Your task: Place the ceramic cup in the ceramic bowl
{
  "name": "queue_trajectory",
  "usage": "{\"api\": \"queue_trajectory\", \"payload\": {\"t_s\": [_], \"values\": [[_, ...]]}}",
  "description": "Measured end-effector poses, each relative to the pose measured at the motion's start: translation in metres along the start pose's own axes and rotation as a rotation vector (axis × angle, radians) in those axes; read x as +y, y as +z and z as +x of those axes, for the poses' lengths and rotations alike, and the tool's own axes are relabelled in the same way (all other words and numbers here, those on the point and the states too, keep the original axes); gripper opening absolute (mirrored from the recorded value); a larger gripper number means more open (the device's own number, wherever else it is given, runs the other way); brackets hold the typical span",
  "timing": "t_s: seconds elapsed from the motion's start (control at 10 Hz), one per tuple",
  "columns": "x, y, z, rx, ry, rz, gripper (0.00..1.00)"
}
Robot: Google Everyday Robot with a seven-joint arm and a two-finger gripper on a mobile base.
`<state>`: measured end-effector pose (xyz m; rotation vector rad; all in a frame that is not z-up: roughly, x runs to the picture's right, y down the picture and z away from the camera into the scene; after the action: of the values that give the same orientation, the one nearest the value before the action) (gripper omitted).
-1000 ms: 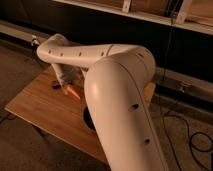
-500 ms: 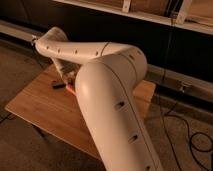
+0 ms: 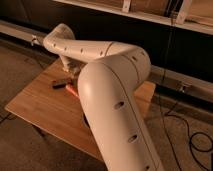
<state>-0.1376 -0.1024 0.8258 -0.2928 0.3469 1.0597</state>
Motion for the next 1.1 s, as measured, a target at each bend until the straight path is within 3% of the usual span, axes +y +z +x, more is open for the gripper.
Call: {"api": "queue_trajectory", "payload": {"t_s": [0.4, 0.9, 1.1], "values": [[-0.025, 0.009, -0.013, -0.009, -0.004, -0.016, 0.65], [-0.017, 0.036, -0.036, 0.028, -0.088, -0.115, 0.65], [-0.020, 0.047, -0.037, 0.052, -0.107, -0.130, 0.65]]}}
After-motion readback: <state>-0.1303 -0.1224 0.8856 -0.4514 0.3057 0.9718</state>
